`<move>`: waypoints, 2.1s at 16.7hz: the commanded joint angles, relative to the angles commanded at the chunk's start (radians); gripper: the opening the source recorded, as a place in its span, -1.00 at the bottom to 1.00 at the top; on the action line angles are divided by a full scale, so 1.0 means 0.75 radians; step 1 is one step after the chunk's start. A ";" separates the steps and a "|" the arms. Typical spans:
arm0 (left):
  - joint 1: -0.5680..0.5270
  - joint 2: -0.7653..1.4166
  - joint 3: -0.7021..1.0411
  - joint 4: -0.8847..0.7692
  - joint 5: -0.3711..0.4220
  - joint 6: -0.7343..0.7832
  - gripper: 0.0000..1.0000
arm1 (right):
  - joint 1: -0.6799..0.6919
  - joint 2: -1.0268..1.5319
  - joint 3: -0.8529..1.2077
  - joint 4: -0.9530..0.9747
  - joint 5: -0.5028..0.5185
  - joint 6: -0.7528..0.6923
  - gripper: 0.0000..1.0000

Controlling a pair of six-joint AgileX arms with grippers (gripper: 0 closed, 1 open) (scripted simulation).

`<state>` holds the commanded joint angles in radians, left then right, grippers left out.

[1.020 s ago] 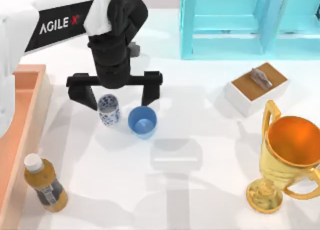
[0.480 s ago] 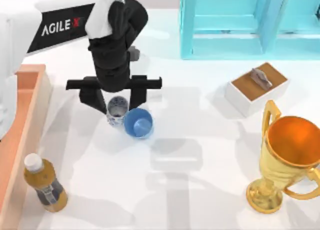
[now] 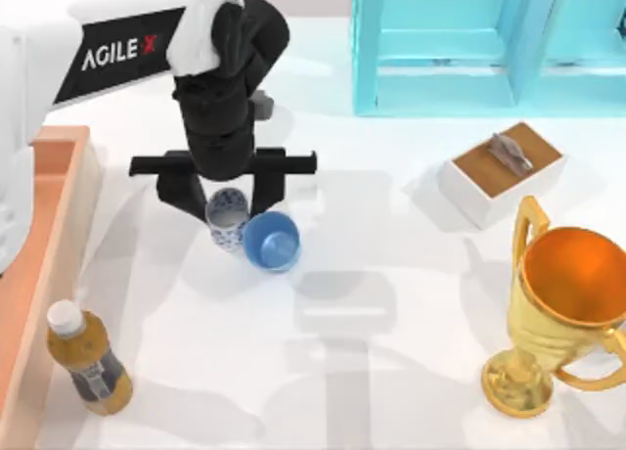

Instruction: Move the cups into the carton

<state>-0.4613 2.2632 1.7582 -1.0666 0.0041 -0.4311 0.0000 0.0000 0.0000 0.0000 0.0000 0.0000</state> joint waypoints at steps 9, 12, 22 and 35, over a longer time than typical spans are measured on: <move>0.085 -0.069 0.044 -0.101 0.000 0.082 -1.00 | 0.000 0.000 0.000 0.000 0.000 0.000 1.00; 0.209 -0.169 0.105 -0.285 -0.001 0.205 -1.00 | 0.000 0.000 0.000 0.000 0.000 0.000 1.00; 0.348 -0.293 0.099 -0.400 -0.006 0.352 -1.00 | 0.000 0.000 0.000 0.000 0.000 0.000 1.00; 1.094 -0.933 -0.500 -0.553 -0.042 1.076 -1.00 | 0.000 0.000 0.000 0.000 0.000 0.000 1.00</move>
<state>0.3589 1.5634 1.3835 -1.4813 -0.0271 0.3762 0.0000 0.0000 0.0000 0.0000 0.0000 0.0000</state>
